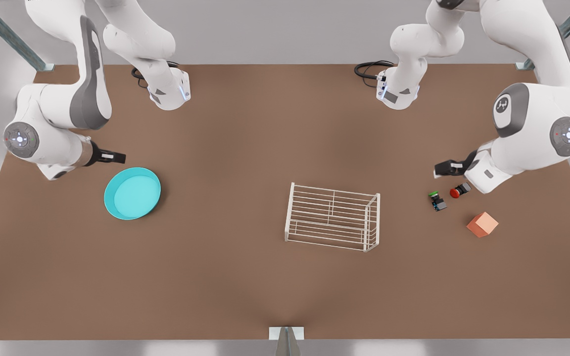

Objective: Place the plate on the shelf with right arm and place the red button switch in the plate with left arm

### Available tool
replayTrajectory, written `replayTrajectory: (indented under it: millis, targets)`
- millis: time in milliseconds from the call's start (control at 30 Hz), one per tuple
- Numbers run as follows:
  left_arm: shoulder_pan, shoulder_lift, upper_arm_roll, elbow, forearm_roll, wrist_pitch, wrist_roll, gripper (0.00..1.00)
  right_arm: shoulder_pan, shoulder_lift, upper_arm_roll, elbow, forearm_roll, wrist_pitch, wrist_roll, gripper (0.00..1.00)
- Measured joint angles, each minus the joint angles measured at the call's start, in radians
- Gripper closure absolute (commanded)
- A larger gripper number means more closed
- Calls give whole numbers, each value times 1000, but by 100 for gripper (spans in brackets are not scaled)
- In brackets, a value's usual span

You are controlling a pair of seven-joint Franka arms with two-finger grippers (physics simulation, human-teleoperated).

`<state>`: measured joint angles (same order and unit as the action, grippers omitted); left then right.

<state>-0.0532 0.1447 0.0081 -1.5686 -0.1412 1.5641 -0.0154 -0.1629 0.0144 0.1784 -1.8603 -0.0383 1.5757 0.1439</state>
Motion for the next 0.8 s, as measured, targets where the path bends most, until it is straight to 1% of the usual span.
replayTrajectory:
  millis: [100,233,300,433,600,800]
  targets:
    - [5,2,-9,7,-10,42,8,0,36,-5,-5,-22,1,145,25,0]
    - [4,13,-14,-3,35,32,12,0,64,36,-8,-27,50,250,14,0]
    - [8,20,-12,-17,64,27,4,0,8,57,-4,-25,87,275,-32,0]
    - [16,22,-8,-31,111,16,-12,0,-201,125,2,-2,102,287,-109,0]
    - [14,21,-9,-36,125,8,-26,0,-220,281,-3,-1,87,320,-186,0]
    - [9,18,-15,-43,124,4,-35,0,-264,361,-4,-29,69,366,-278,0]
